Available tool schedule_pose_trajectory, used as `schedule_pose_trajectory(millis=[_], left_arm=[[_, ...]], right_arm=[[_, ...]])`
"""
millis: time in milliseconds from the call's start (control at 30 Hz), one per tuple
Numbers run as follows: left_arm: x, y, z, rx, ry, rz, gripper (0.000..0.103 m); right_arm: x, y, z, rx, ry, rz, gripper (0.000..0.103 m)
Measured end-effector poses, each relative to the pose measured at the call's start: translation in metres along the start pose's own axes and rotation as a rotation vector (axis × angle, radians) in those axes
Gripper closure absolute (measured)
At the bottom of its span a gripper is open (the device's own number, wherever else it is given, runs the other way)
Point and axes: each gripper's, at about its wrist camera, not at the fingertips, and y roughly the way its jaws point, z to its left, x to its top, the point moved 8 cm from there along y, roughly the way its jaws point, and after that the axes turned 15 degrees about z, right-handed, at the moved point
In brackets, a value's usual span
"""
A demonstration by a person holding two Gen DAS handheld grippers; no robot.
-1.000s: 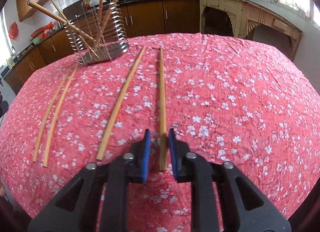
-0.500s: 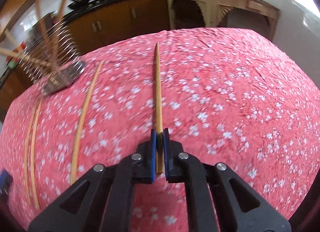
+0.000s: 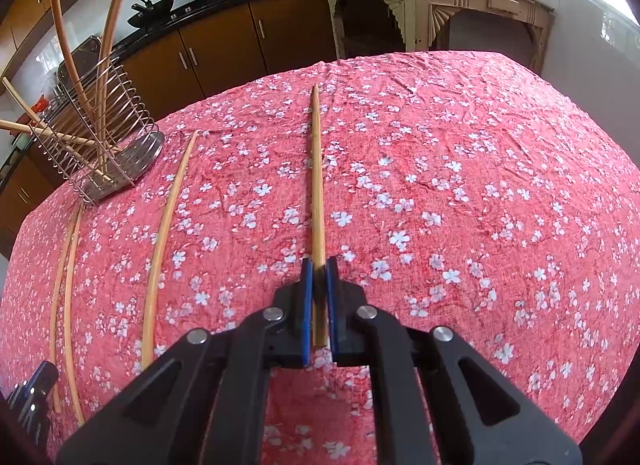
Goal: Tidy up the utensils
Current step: 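Lower the left tool onto a chopstick and close it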
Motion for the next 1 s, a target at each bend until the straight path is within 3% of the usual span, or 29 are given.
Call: schedule_pose_trajectory(millis=[300,567,733,1000], left_arm=[[0.04,0.016,0.049,0.069,0.016,0.036,0.096],[0.051,0.021,0.062,0.025,0.044,0.02,0.095],[0.047,0.019,0.065,0.001,0.035,0.007,0.074],[0.047,0.019,0.065,0.013,0.037,0.008,0.074]], right_arm=[[0.017,0.006,-0.001,-0.009,0.008,0.003,0.095],[0.022,0.008,-0.002,-0.061,-0.015,-0.027,0.095],[0.022,0.01,0.0,-0.072,-0.021,-0.038,0.095],[0.021,0.01,-0.001,-0.074,-0.022,-0.038,0.095]])
